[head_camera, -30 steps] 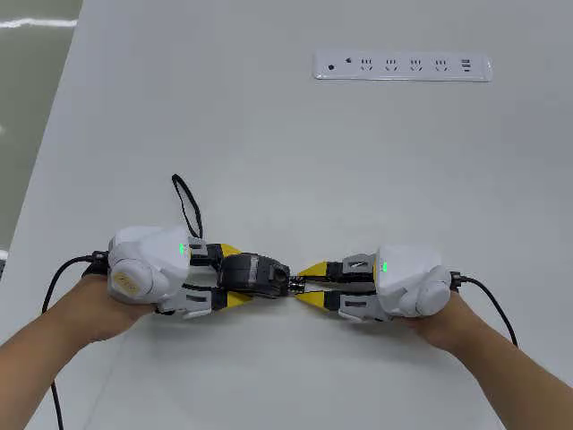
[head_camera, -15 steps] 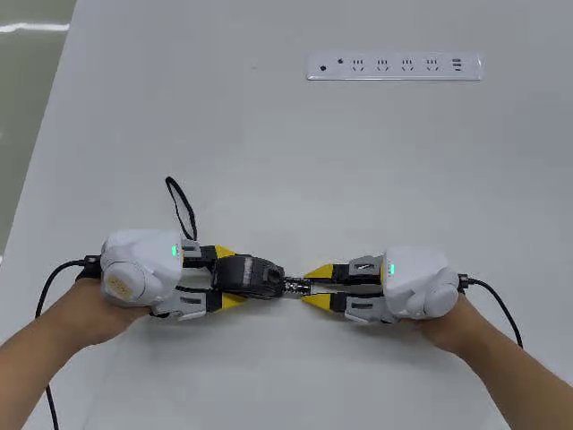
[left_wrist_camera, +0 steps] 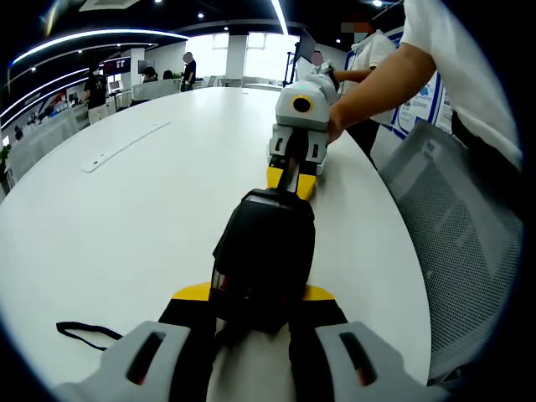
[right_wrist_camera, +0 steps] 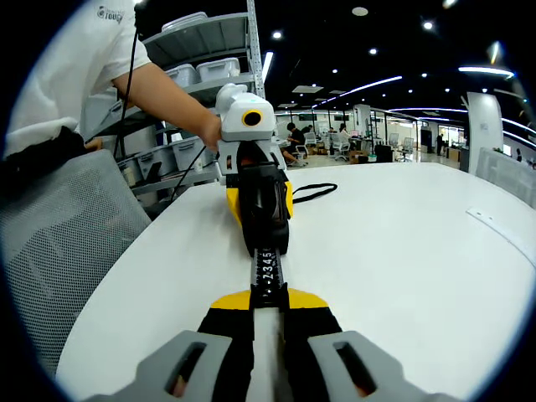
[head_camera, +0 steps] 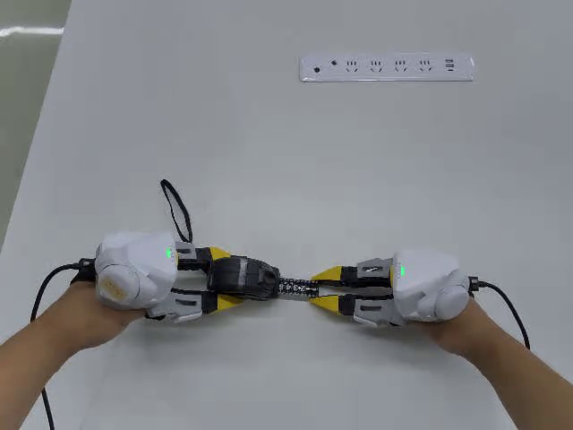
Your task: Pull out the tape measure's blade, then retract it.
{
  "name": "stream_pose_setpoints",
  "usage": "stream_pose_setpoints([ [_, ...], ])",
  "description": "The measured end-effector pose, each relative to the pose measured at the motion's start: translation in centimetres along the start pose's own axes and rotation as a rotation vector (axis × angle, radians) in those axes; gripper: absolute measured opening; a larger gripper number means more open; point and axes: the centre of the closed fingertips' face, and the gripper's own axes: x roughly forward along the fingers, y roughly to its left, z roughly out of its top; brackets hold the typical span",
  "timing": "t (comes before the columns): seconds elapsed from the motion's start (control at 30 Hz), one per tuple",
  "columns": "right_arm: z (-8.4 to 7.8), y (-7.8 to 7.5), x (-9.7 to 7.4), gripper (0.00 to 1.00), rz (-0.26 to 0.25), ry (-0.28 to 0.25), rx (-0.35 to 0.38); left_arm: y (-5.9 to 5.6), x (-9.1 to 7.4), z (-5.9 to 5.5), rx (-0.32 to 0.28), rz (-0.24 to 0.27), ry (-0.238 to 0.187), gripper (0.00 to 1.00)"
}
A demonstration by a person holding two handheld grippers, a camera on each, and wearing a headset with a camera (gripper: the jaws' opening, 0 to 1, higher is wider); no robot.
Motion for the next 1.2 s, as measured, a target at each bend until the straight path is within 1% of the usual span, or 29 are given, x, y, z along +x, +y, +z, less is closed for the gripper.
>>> stream_pose_setpoints([
  [0.3, -0.3, -0.2, -0.5, 0.1, -0.008, 0.001, 0.009, 0.0, 0.0, 0.1, -0.003, 0.002, 0.0, 0.3],
  [1.2, -1.1, -0.2, -2.8, 0.1, -0.023, -0.001, 0.033, 0.0, -0.1, 0.1, -0.011, 0.005, 0.001, 0.3],
])
